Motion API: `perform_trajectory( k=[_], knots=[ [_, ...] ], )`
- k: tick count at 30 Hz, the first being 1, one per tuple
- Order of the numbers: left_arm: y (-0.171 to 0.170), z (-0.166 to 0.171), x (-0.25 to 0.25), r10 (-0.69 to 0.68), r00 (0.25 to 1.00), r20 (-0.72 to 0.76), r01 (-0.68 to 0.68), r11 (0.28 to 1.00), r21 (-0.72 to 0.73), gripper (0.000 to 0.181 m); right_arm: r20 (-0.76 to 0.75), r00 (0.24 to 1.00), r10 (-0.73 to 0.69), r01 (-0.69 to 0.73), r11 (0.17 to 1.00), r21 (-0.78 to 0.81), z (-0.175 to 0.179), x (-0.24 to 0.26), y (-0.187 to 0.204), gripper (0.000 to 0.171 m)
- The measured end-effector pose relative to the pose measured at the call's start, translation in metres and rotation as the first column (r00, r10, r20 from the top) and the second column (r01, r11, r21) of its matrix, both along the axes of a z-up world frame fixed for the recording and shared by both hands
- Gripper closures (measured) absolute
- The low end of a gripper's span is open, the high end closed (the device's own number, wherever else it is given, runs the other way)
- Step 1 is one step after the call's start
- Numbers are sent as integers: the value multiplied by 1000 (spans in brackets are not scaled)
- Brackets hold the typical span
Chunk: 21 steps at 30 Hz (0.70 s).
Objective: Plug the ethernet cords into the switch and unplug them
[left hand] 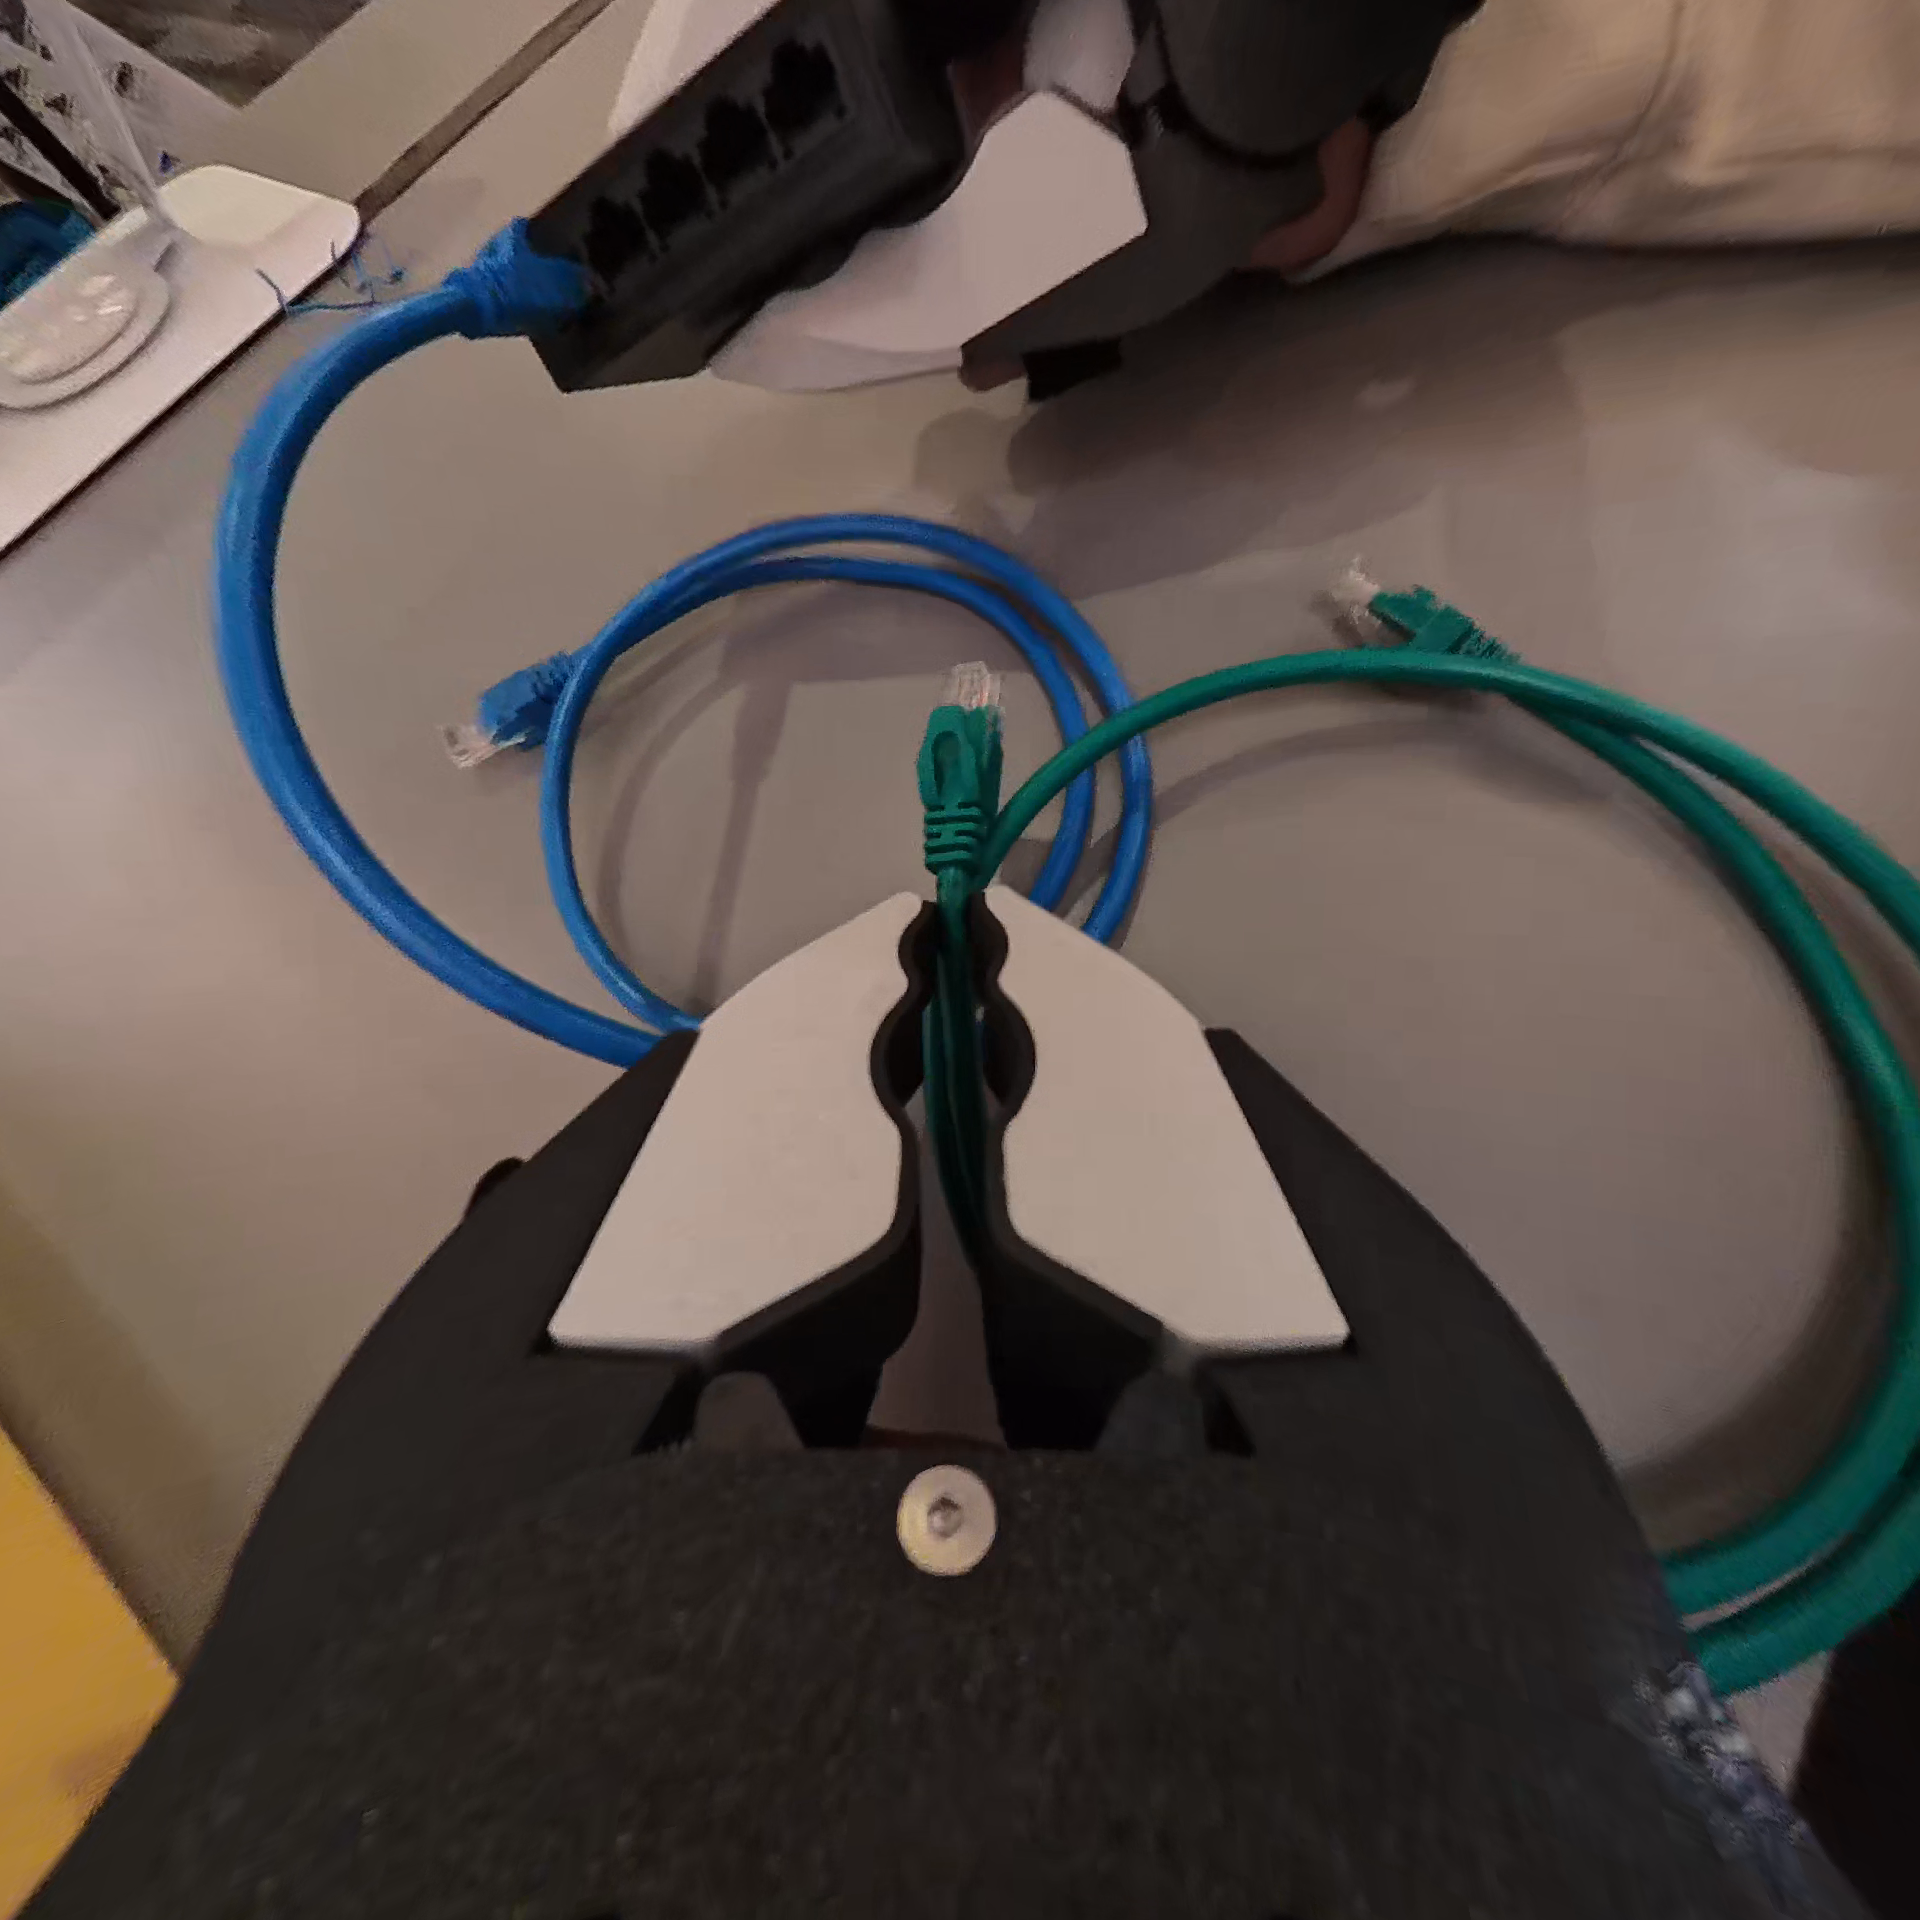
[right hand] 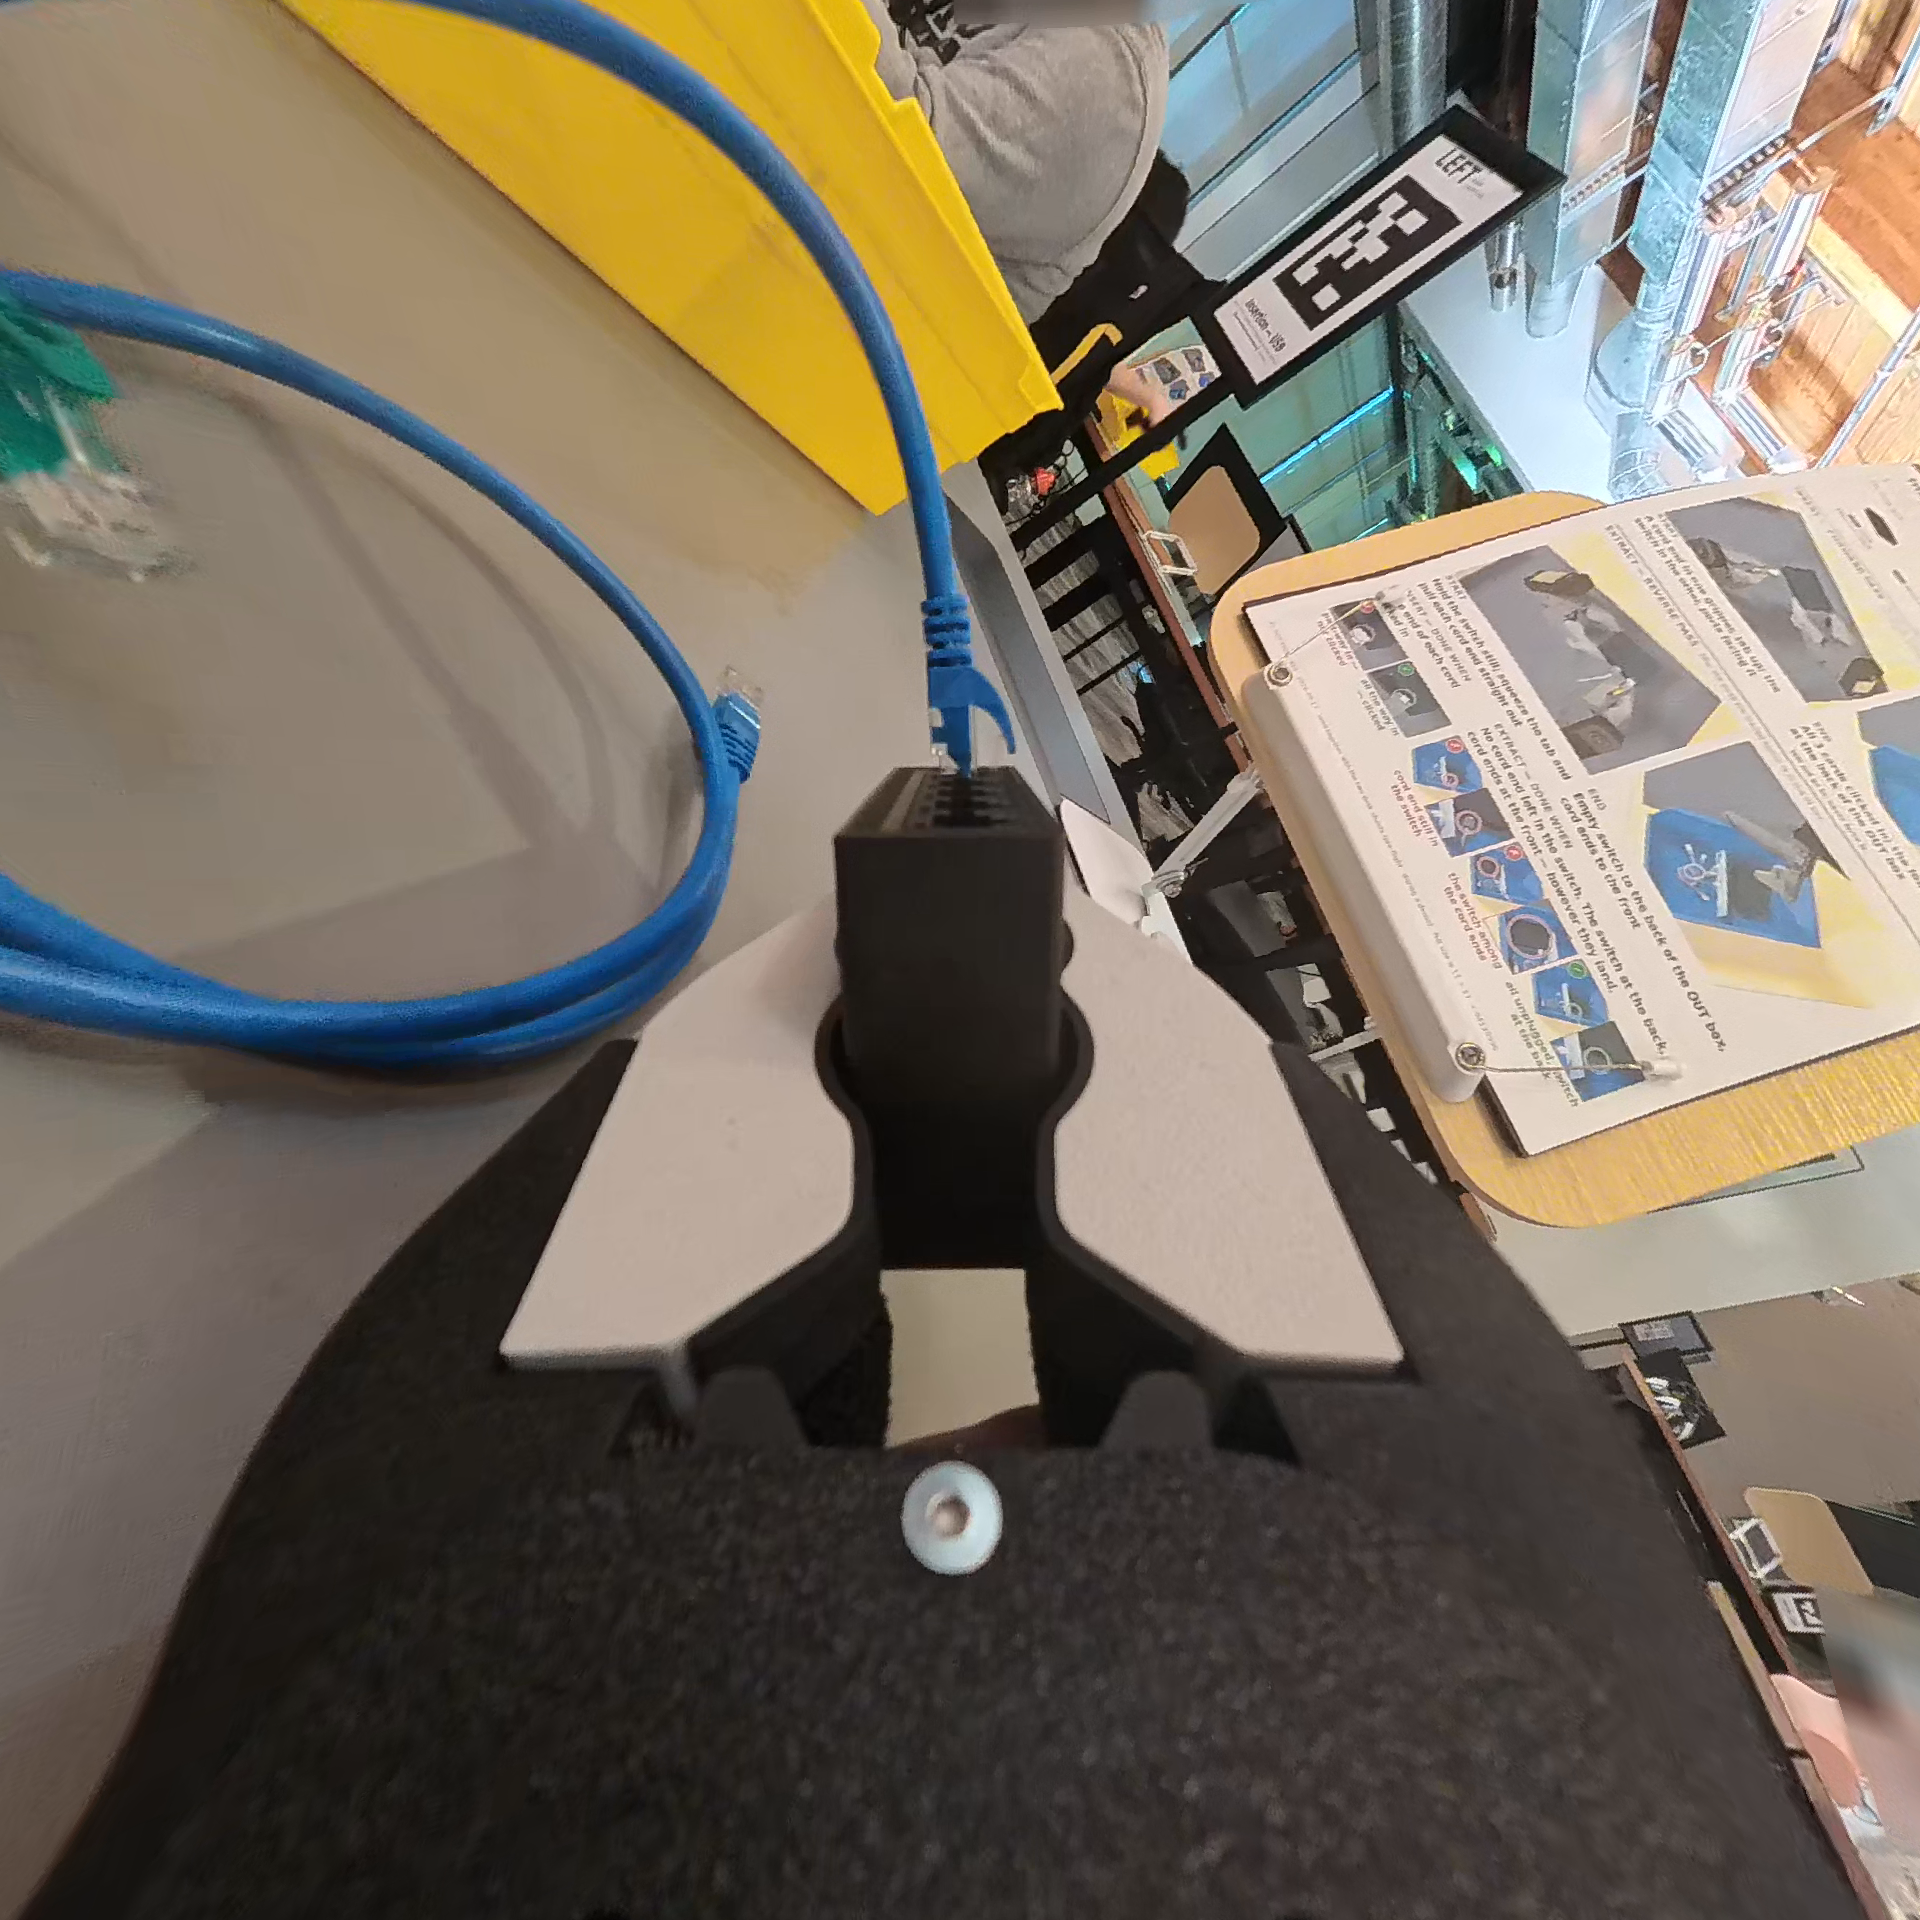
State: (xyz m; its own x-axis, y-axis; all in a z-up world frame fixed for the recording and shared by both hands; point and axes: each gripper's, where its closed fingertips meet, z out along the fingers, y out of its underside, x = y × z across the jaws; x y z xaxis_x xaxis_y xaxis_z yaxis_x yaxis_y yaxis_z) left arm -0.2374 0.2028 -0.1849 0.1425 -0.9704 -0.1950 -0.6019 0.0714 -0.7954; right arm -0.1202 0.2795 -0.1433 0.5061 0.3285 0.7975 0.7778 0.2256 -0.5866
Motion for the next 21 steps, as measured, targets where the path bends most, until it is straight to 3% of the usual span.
perform_trajectory(
  k=[7, 13, 17, 21],
  knots=[
    [-12, 43, 7, -99, 993, 57, 104, 990, -90, 177, -1, 1000, 2, -2, 1000, 3, 0, 0, -1, 141],
    [19, 64, 10, -81, 960, -267, 51, 992, -118, 176, 22, 1000, 3, -4, 1000, 14, -1, -2, -1, 141],
    [44, 74, 27, -65, 920, -385, 28, 995, -100, 177, 35, 999, 0, -2, 999, 36, 1, -2, -2, 141],
    [52, 65, 42, -90, 880, -467, 9, 985, -174, 176, 62, 998, 1, -6, 997, 78, 4, -4, -4, 141]
  ],
)
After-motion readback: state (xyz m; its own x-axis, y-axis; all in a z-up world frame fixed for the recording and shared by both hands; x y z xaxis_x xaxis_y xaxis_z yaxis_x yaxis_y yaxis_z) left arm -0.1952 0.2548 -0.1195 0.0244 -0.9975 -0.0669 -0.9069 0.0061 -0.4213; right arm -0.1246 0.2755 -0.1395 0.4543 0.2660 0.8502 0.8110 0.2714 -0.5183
